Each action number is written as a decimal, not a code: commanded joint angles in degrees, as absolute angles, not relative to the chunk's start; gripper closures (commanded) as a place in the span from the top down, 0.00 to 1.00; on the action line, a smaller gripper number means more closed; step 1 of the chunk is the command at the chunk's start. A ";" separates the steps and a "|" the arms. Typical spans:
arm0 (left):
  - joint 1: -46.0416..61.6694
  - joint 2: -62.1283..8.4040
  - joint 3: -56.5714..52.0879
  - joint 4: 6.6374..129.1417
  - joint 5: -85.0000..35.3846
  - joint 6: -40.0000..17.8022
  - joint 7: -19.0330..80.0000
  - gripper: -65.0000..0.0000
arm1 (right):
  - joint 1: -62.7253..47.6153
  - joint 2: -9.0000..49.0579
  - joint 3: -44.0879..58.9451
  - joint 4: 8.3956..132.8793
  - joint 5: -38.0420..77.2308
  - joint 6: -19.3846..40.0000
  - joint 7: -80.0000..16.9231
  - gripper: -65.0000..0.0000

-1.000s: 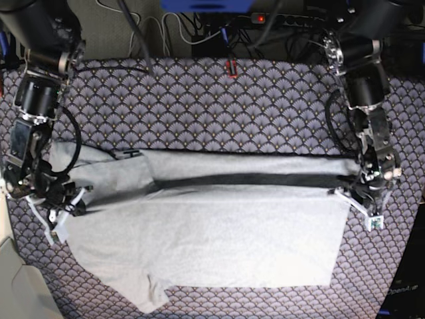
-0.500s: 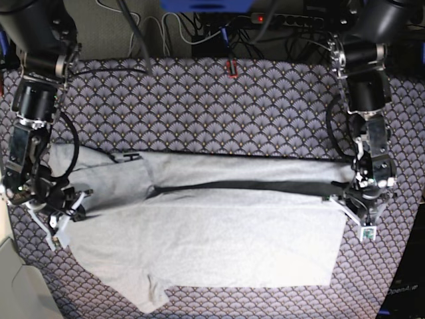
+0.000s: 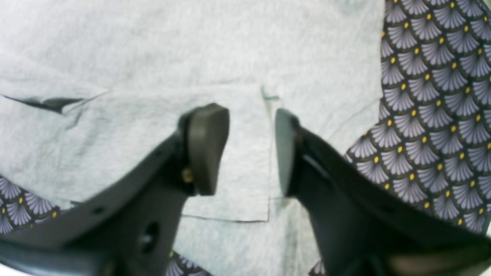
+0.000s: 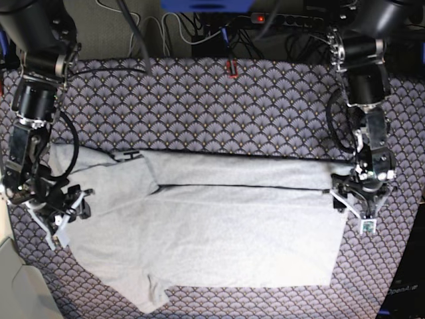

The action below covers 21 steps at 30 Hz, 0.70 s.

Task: Fold the T-shirt properly
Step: 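Carry the held edge with both grippers across the shirt and lay it down, then open both grippers and release the folded edge onto the shirt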

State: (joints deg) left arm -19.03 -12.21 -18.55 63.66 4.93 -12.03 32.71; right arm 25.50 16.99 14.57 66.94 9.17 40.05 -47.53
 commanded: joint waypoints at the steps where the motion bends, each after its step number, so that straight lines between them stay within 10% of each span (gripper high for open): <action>1: -20.09 -12.88 -18.59 65.71 4.70 -11.91 31.08 0.58 | 27.12 17.89 14.90 67.91 9.80 40.00 -46.55 0.42; 21: -11.03 -12.88 -27.21 68.88 4.09 -12.53 30.81 0.58 | 15.34 20.26 29.49 67.91 9.98 40.00 -46.73 0.43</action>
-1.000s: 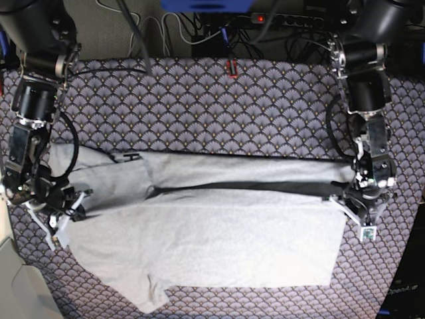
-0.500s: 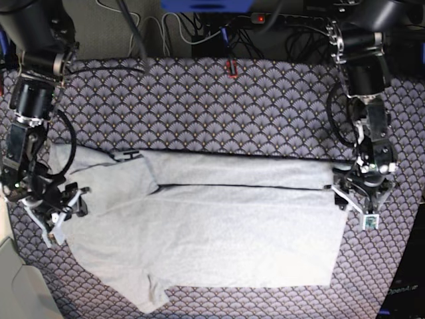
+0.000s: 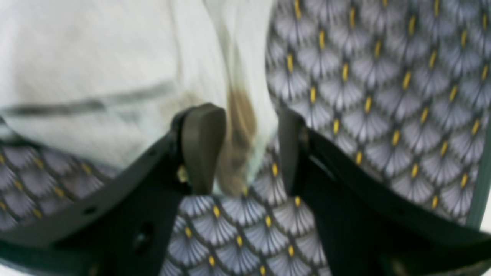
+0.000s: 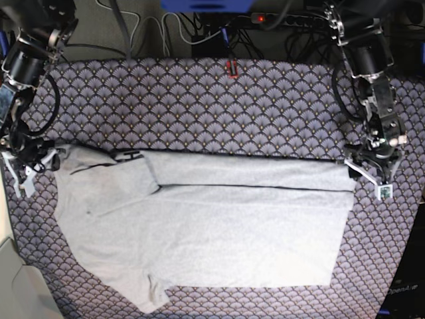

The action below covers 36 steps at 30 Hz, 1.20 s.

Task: Fold the T-shirt properly
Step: 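Open both grippers and release the folded edge onto the shirt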

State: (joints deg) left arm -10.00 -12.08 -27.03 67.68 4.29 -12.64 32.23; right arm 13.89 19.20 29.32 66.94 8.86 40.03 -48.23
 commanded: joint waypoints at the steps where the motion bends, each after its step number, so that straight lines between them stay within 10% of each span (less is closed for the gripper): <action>1: -11.03 -12.88 -27.21 68.97 4.09 -12.53 30.81 0.58 | 14.73 20.18 29.76 67.91 9.98 40.00 -46.73 0.43; 24: -9.10 -12.88 -27.21 68.97 4.09 -12.53 30.81 0.58 | 12.88 16.75 29.32 67.91 9.71 40.00 -46.37 0.42; 32: -9.63 -12.88 -27.30 68.26 4.09 -12.44 30.81 0.59 | 12.88 16.66 29.76 67.91 9.71 40.00 -46.37 0.01; 36: -9.98 -12.53 -27.30 68.26 4.09 -12.35 30.73 0.59 | 12.88 16.66 29.76 67.91 9.71 40.00 -46.64 0.00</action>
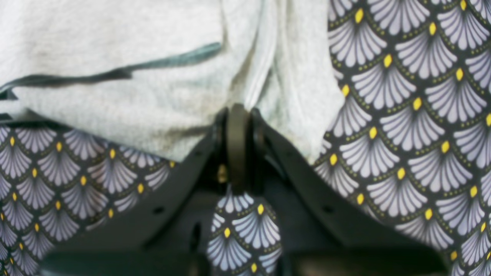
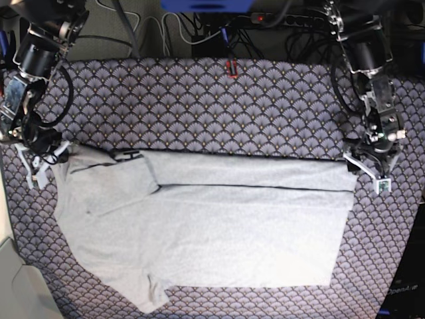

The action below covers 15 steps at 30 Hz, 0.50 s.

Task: Fold the T-shirt properly
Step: 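Open both grippers and release the folded edge onto the shirt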

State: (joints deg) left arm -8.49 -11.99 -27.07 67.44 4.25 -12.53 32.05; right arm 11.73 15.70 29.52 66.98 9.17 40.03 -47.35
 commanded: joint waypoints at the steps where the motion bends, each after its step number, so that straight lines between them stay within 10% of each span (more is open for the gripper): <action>1: -10.77 -12.53 -27.21 68.09 4.09 -12.35 30.73 0.59 | 12.88 16.66 29.76 67.91 9.71 40.00 -46.64 0.00; 15: -15.78 -10.77 -26.86 61.67 4.18 -12.18 26.42 0.59 | 11.82 15.60 29.49 67.91 9.80 40.00 -46.81 0.00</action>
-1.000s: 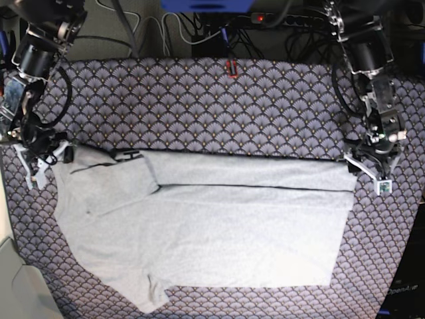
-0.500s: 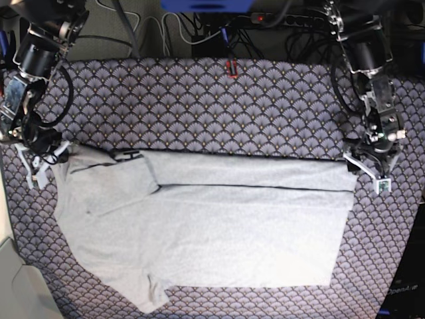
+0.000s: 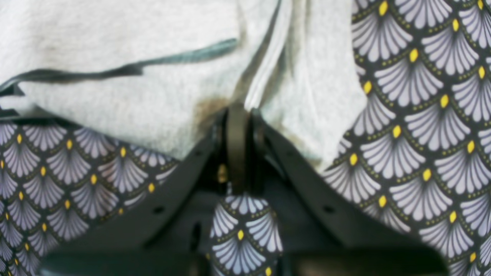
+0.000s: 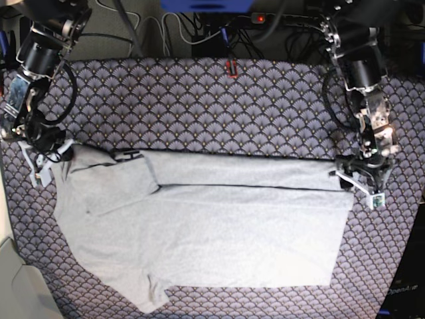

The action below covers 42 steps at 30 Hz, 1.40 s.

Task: Fold the T-shirt properly
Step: 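Open both grippers and release the folded edge onto the shirt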

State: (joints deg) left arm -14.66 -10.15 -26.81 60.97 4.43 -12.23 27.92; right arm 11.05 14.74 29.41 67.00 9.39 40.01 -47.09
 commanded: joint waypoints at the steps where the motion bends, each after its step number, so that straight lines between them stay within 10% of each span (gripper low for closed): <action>1: -15.69 -10.68 -26.86 60.97 4.18 -12.18 26.33 0.59 | 11.82 15.52 29.49 67.91 9.80 40.00 -46.81 0.00; 19: -13.67 -9.89 -27.21 58.33 4.09 -12.18 26.51 0.58 | 11.82 14.99 29.41 67.91 9.80 40.00 -46.81 0.00; 28: -13.67 -9.89 -27.21 58.33 4.09 -12.18 26.77 0.02 | 12.00 14.99 29.41 67.91 9.80 40.00 -46.81 0.00; 42: -8.31 -10.86 -27.21 65.54 4.09 -12.53 30.20 0.01 | 8.92 15.78 29.67 70.11 9.80 40.00 -46.90 0.00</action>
